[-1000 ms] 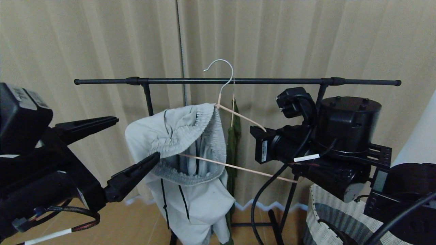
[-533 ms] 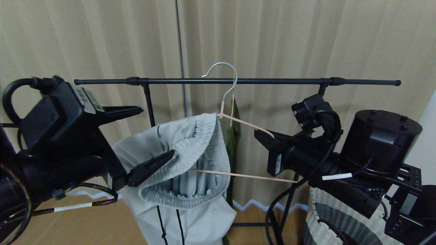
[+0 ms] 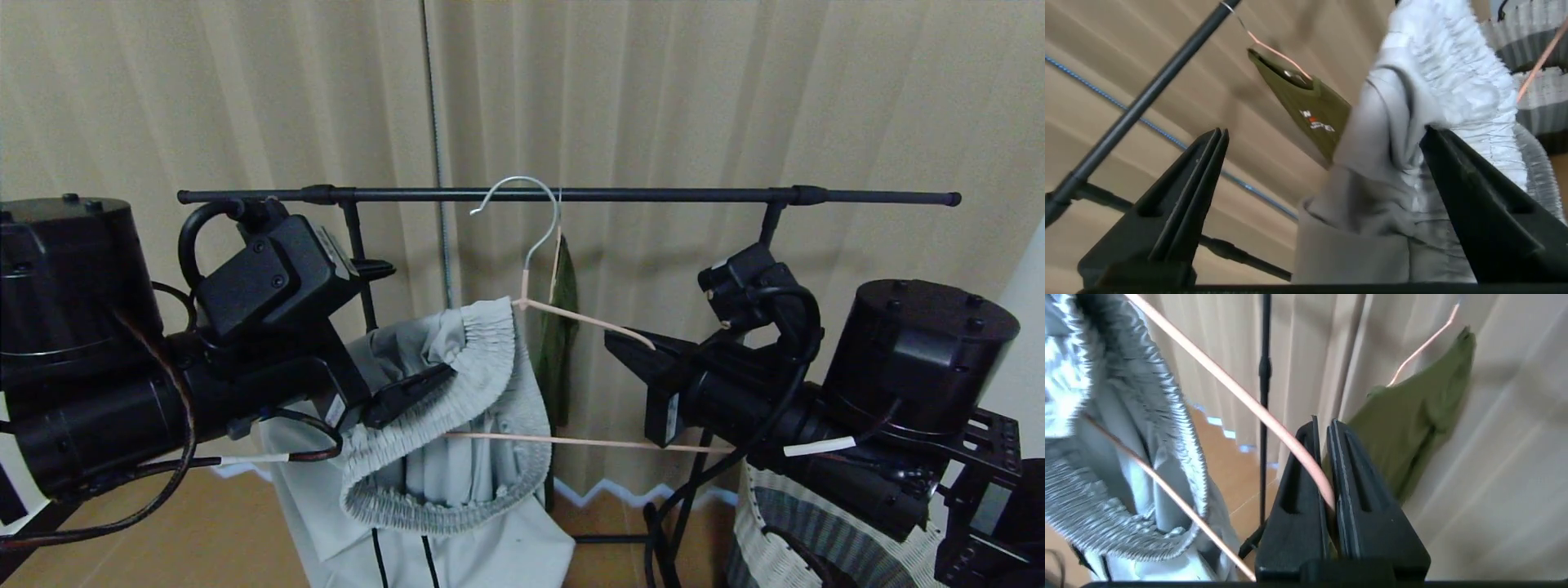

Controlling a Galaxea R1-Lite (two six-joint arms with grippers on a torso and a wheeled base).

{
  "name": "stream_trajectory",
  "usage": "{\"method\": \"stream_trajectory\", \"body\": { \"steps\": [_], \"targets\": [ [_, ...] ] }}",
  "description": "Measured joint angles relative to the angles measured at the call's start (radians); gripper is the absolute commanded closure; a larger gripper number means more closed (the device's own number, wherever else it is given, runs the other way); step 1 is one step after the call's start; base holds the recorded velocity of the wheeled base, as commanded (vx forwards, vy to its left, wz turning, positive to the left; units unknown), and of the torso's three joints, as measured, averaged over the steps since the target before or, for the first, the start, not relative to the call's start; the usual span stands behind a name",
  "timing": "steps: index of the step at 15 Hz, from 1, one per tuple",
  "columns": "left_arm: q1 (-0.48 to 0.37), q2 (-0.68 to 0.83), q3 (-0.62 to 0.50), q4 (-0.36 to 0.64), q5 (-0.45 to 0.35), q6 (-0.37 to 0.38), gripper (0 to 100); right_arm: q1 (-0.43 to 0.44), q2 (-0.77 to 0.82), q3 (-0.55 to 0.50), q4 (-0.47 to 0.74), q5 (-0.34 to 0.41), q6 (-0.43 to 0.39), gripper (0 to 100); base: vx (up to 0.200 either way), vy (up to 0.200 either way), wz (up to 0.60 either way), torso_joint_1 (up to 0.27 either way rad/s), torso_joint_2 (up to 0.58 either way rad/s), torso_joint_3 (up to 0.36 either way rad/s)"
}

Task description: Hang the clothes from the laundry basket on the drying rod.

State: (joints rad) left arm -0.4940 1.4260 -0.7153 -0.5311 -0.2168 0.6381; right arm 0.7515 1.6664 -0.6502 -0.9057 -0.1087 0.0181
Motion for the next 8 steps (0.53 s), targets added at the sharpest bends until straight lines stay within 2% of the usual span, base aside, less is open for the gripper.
{"method": "stream_trajectory", "body": {
  "steps": [4, 8],
  "targets": [
    [-0.001, 0.007, 0.023, 0.0, -0.014, 0.0, 100, 0.012, -0.006, 0.013, -0.048, 0.027, -0.005, 100, 0.0, 0.0, 0.0, 0.0, 0.0, 0.0],
    [0.001, 0.006, 0.032, -0.001, -0.031, 0.0, 100, 0.015, -0.019, 0.016, -0.048, 0.048, -0.006, 100, 0.0, 0.0, 0.0, 0.0, 0.0, 0.0]
  ]
}}
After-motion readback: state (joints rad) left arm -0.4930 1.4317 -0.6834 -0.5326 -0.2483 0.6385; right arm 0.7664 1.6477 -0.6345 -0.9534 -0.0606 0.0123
